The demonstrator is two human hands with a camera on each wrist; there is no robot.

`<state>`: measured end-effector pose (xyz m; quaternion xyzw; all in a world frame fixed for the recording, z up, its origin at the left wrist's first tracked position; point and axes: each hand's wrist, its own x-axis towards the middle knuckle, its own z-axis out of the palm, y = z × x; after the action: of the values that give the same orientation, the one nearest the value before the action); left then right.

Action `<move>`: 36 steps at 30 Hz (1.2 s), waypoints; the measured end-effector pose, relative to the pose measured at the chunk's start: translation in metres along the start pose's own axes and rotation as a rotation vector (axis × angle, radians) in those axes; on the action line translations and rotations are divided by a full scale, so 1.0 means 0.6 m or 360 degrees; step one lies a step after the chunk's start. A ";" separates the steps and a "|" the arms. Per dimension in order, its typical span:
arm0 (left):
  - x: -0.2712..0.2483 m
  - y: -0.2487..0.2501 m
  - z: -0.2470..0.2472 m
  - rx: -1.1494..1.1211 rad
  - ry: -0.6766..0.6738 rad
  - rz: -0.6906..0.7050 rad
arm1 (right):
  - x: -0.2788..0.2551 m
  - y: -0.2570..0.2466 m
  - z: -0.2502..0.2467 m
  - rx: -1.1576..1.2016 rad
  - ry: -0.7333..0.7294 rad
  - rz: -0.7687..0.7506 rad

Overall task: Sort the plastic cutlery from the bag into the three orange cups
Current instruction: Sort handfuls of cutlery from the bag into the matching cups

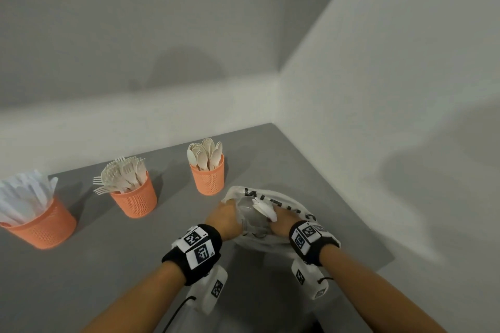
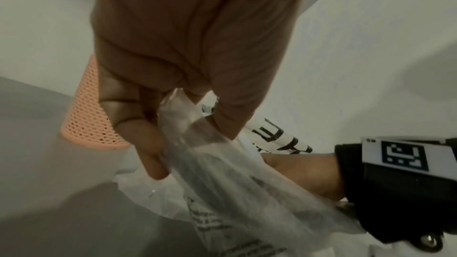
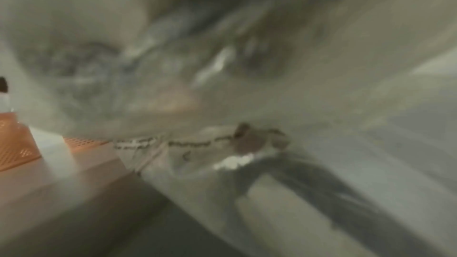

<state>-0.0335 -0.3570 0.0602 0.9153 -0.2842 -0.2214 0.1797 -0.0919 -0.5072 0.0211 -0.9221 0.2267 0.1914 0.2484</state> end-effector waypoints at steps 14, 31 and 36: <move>0.019 -0.013 -0.047 -0.0984 -0.0354 0.0075 | -0.040 0.006 -0.043 0.0706 0.0572 -0.0560; 0.048 -0.027 -0.066 -0.1422 0.0715 0.0072 | -0.023 -0.131 -0.132 0.2161 0.0688 -0.0575; 0.018 -0.066 -0.078 -0.2328 0.0374 -0.0291 | -0.020 -0.189 -0.127 0.2200 0.0618 -0.0689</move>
<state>0.0159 -0.3235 0.0781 0.5998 0.0339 -0.2687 0.7529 -0.0255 -0.4573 0.1300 -0.5972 0.1486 -0.2139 0.7586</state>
